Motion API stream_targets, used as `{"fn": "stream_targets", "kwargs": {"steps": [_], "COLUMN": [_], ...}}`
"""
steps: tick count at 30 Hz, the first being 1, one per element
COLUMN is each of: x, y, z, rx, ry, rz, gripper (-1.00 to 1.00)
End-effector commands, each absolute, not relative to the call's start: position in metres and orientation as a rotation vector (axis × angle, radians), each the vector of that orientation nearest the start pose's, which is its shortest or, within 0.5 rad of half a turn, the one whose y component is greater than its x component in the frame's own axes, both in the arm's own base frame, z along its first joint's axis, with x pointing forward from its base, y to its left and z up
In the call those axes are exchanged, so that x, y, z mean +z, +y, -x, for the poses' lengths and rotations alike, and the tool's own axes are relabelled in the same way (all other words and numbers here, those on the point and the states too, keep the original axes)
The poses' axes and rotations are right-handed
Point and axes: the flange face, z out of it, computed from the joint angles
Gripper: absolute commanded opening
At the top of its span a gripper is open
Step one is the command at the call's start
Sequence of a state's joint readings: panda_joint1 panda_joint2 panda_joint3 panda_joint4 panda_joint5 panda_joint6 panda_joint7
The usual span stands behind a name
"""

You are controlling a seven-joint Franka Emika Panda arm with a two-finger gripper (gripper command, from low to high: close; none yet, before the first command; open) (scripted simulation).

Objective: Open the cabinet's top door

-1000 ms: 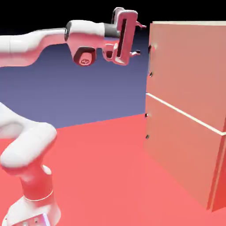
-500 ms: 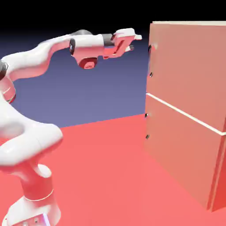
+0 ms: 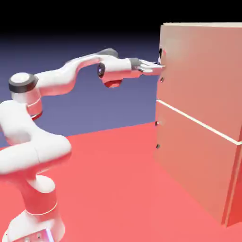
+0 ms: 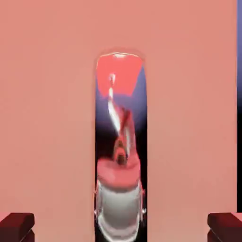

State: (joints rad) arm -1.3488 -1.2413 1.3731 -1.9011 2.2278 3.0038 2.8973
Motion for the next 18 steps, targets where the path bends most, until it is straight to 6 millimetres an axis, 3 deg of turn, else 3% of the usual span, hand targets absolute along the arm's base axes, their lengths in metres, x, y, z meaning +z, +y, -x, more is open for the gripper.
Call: {"fn": "stream_targets", "kwargs": {"steps": [1, 10, 18], "x": [0.553, 0.553, 0.553], "y": [0.24, 0.214, 0.174], "z": [-0.499, -0.428, -0.358], "rx": [0.596, 0.715, 0.842], "ry": [1.475, 1.531, 1.586], "rz": [-0.628, -0.518, -0.396], "gripper": [-1.0, -1.0, -1.0]}}
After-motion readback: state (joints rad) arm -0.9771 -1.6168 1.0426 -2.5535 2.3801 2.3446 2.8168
